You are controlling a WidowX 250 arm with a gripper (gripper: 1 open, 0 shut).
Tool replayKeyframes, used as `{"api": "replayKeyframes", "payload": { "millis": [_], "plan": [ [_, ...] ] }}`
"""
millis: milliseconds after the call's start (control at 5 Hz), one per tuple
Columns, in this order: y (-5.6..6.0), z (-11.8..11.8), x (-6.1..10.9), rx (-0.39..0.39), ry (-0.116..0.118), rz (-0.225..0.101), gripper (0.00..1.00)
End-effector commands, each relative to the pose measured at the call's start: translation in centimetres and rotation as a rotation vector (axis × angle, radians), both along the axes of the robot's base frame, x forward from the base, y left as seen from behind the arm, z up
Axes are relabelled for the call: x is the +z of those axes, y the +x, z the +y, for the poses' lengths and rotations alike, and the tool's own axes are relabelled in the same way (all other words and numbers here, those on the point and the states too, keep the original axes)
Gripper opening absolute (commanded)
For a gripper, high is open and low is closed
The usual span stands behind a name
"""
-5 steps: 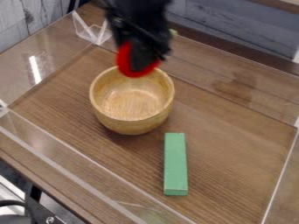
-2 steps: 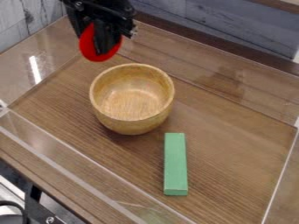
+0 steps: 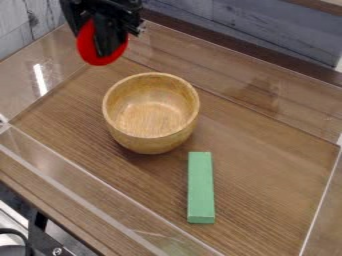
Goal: Move the red object to the left
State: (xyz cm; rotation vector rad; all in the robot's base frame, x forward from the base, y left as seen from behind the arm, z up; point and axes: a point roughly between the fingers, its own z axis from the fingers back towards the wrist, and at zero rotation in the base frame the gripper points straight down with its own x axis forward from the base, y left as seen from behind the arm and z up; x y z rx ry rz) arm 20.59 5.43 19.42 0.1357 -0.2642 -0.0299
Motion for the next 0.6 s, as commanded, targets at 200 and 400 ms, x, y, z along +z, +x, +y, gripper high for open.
{"api": "replayKeyframes", "payload": {
  "millis": [200,400],
  "plan": [
    [0.12,-0.95,-0.15,-0.058,-0.006,-0.019,0.00],
    [0.21,-1.18,0.27,-0.025,-0.009,-0.020,0.00]
  ]
}}
